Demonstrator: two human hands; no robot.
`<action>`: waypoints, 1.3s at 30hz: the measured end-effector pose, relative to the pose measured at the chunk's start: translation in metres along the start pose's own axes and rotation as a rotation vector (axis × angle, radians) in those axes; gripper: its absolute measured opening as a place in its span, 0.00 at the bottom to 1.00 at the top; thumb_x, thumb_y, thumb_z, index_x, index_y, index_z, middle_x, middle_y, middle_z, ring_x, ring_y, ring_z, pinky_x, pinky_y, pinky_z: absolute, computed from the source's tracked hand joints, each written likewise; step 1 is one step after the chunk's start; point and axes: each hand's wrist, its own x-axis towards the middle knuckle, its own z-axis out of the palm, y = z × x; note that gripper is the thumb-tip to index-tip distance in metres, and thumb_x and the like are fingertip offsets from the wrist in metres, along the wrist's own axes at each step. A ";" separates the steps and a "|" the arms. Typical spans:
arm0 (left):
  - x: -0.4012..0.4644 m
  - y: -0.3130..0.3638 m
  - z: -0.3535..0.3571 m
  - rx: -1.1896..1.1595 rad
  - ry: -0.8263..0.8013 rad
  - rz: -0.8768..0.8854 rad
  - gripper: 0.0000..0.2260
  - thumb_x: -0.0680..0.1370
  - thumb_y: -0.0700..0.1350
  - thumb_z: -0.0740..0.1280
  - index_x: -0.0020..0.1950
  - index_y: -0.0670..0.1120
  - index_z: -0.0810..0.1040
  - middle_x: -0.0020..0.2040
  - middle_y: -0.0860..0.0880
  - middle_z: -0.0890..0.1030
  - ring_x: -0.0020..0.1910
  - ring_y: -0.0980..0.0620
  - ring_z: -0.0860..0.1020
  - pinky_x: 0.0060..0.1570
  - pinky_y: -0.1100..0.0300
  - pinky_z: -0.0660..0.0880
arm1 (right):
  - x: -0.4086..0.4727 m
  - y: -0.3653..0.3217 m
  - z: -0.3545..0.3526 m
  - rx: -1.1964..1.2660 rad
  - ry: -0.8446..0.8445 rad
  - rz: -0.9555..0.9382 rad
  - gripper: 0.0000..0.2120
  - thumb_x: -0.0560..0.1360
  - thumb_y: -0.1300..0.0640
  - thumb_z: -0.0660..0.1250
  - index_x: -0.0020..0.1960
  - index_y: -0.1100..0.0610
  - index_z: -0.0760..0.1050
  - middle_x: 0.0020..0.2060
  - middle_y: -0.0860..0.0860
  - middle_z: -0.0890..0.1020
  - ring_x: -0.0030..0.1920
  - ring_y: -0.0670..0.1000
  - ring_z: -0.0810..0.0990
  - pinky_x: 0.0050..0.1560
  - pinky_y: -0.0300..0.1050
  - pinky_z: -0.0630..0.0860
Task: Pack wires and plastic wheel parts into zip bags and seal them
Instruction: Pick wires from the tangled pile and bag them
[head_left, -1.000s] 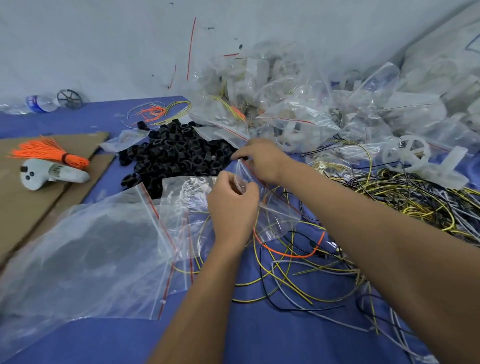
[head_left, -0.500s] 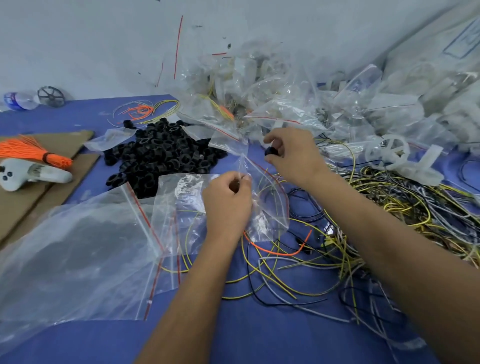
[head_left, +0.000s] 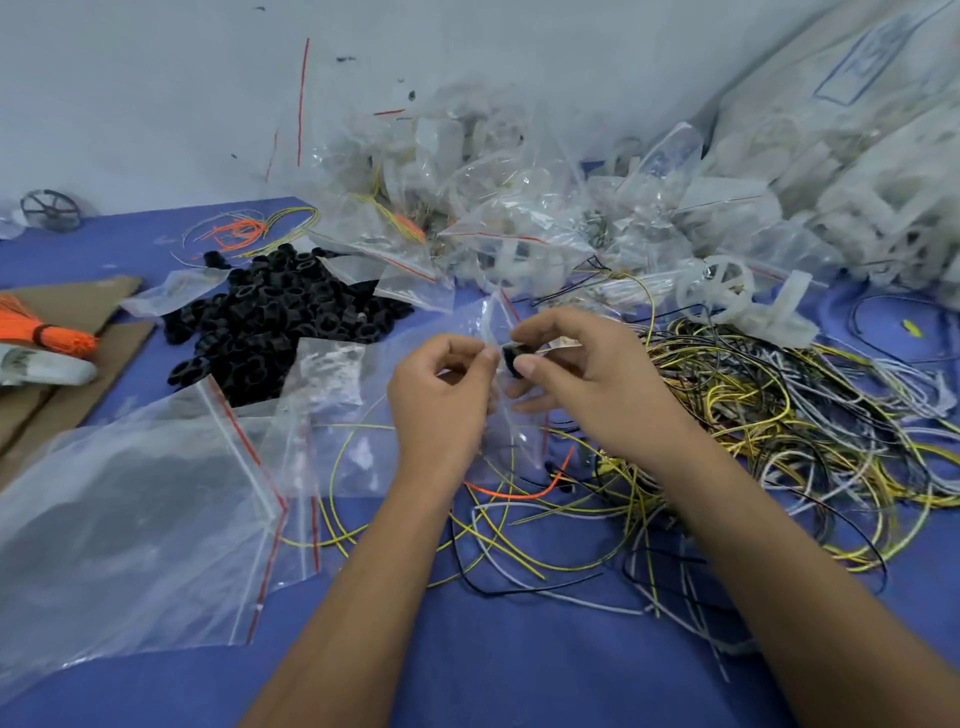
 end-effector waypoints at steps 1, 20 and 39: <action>0.001 0.003 0.000 -0.027 0.005 0.016 0.05 0.78 0.38 0.73 0.42 0.42 0.82 0.31 0.48 0.80 0.26 0.53 0.76 0.28 0.61 0.73 | 0.000 0.001 -0.001 -0.058 0.012 -0.005 0.07 0.77 0.68 0.70 0.53 0.60 0.77 0.46 0.56 0.81 0.39 0.56 0.87 0.39 0.56 0.85; -0.007 0.030 -0.006 -0.216 -0.062 0.170 0.08 0.79 0.36 0.72 0.41 0.44 0.77 0.29 0.46 0.77 0.24 0.53 0.73 0.24 0.65 0.68 | -0.003 0.001 0.004 0.237 -0.245 0.071 0.18 0.81 0.76 0.55 0.59 0.62 0.79 0.51 0.58 0.86 0.55 0.49 0.84 0.56 0.40 0.80; -0.013 0.018 0.045 -0.254 -0.113 -0.031 0.11 0.81 0.38 0.70 0.39 0.45 0.75 0.25 0.47 0.75 0.19 0.53 0.69 0.21 0.64 0.65 | 0.010 0.027 -0.087 -1.068 0.695 0.109 0.10 0.78 0.53 0.67 0.57 0.52 0.83 0.59 0.57 0.77 0.64 0.61 0.68 0.62 0.51 0.66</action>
